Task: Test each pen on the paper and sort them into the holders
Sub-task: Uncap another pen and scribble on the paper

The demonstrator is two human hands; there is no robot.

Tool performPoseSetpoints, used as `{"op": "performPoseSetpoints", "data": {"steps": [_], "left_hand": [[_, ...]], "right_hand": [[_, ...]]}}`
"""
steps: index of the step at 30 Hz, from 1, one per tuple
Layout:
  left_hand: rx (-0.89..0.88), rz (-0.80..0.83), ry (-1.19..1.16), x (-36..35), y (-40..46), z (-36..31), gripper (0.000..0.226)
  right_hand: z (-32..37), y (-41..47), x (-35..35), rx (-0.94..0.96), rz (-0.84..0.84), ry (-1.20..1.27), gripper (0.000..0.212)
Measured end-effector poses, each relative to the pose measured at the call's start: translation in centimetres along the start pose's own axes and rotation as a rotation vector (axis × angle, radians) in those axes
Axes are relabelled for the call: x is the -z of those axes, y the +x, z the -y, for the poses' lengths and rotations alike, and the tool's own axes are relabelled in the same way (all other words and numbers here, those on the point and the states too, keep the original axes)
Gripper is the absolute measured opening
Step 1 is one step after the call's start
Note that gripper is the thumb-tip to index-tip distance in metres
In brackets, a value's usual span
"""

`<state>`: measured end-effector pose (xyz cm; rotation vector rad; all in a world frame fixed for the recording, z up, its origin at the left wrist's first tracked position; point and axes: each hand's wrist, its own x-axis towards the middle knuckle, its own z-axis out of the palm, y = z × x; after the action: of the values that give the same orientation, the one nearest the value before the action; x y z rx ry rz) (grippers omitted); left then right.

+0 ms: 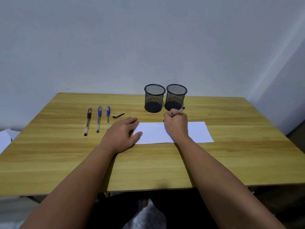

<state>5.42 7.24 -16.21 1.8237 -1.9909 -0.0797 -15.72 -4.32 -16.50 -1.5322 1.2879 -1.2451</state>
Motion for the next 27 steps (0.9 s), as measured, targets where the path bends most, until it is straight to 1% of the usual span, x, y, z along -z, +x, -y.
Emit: {"op": "performPoseSetpoints", "data": {"steps": [3,5,7,9,14,17,20,22,23,25,26,27], "left_hand": [[-0.003,0.004,0.005,0.0,0.0,0.1,0.06],[-0.008,-0.004,0.006,0.0,0.0,0.1,0.06],[-0.017,-0.006,0.008,0.0,0.0,0.0,0.059],[-0.018,-0.009,0.01,0.0,0.1,0.0,0.06],[-0.024,0.002,0.027,0.2,-0.4,-0.2,0.067],[-0.06,-0.025,0.026,0.6,-0.3,-0.5,0.066],[-0.031,-0.028,-0.023,0.6,-0.3,-0.5,0.061],[0.008,-0.068,-0.088,0.7,-0.1,-0.3,0.059],[0.019,-0.115,-0.082,0.9,0.1,-0.2,0.056],[0.038,-0.241,0.042,1.3,0.9,0.3,0.049],[0.067,-0.29,0.12,1.6,1.4,0.6,0.047],[0.111,-0.306,0.188,2.1,1.8,0.9,0.046]], "right_hand": [[0.3,0.4,0.8,-0.097,-0.114,0.12,0.043],[0.3,0.7,1.1,-0.138,-0.132,0.182,0.035],[0.2,0.8,1.1,-0.152,-0.134,0.229,0.033],[0.2,1.0,1.0,-0.16,-0.13,0.267,0.036],[1.2,0.6,0.9,-0.169,-0.034,0.243,0.045],[2.8,1.0,1.4,-0.132,-0.037,0.307,0.049],[4.2,0.5,2.2,-0.14,-0.025,0.366,0.043],[5.2,0.1,2.8,-0.18,0.014,0.381,0.034],[5.7,0.0,3.2,-0.213,0.037,0.381,0.035],[6.6,0.2,3.8,-0.255,0.052,0.419,0.042],[6.9,0.4,4.0,-0.256,0.039,0.435,0.042],[7.0,0.5,4.1,-0.249,0.021,0.448,0.038]]}}
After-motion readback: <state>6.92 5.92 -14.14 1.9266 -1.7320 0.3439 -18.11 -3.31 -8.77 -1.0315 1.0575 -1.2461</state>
